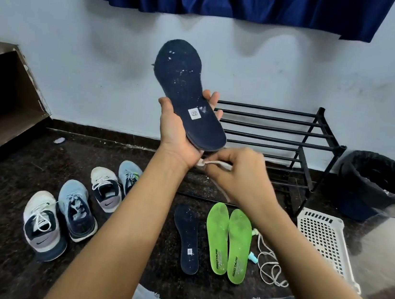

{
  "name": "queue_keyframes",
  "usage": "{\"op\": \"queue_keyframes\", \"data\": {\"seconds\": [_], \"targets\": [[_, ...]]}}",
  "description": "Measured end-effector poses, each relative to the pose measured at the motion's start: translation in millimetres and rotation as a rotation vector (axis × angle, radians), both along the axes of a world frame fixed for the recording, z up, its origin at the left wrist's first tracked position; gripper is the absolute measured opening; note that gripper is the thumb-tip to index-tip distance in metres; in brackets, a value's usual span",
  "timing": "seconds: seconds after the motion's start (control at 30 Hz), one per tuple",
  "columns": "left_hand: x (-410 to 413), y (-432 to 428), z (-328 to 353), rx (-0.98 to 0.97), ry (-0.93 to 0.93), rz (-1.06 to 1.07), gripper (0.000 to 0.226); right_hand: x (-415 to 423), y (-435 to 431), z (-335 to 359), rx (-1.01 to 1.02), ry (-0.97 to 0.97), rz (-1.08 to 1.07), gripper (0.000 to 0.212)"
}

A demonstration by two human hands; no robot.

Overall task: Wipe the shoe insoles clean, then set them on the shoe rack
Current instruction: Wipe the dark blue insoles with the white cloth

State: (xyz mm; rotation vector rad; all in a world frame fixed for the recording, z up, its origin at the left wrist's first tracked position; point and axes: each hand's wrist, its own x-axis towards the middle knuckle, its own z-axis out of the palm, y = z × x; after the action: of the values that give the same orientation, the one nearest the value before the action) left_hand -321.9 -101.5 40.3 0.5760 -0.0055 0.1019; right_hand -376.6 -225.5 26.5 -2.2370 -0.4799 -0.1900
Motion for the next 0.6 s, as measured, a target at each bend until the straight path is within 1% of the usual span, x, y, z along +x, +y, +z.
{"op": "queue_keyframes", "data": {"seconds": [0.07, 0.13, 0.23, 0.3, 0.33, 0.4, 0.43, 0.5, 0.53, 0.6], "targets": [[1, 2, 1, -0.011, -0.002, 0.015, 0.070, 4, -10, 9, -0.039, 0.002, -0.036, 0.004], [1, 4, 2, -0.010, -0.003, 0.015, 0.061, 8, -21, 14, 0.009, -0.035, -0.131, 0.005], [-3, 3, 2, 0.022, 0.014, 0.002, 0.046, 9, -23, 16, 0.175, -0.272, -0.299, 0.008], [-5, 3, 2, 0.030, 0.015, -0.013, 0.042, 8, -17, 15, 0.220, -0.321, -0.256, 0.010], [-5, 2, 2, 0.028, 0.014, -0.022, 0.041, 7, -13, 12, 0.193, -0.317, -0.202, 0.010], [-6, 0, 2, 0.017, 0.033, -0.039, 0.048, 6, -5, 3, 0.096, -0.289, -0.103, 0.010], [-7, -2, 2, 0.020, 0.052, -0.042, 0.056, 6, -2, -1, 0.048, -0.287, -0.077, 0.009], [-8, -8, 1, 0.062, 0.083, -0.030, 0.077, 10, 3, -8, -0.008, -0.304, -0.087, 0.011], [-8, -12, -1, 0.086, 0.089, -0.020, 0.082, 13, 5, -8, -0.002, -0.302, -0.111, 0.012], [-9, -19, -5, 0.119, 0.089, -0.010, 0.084, 17, 8, -6, 0.038, -0.307, -0.174, 0.012]]}}
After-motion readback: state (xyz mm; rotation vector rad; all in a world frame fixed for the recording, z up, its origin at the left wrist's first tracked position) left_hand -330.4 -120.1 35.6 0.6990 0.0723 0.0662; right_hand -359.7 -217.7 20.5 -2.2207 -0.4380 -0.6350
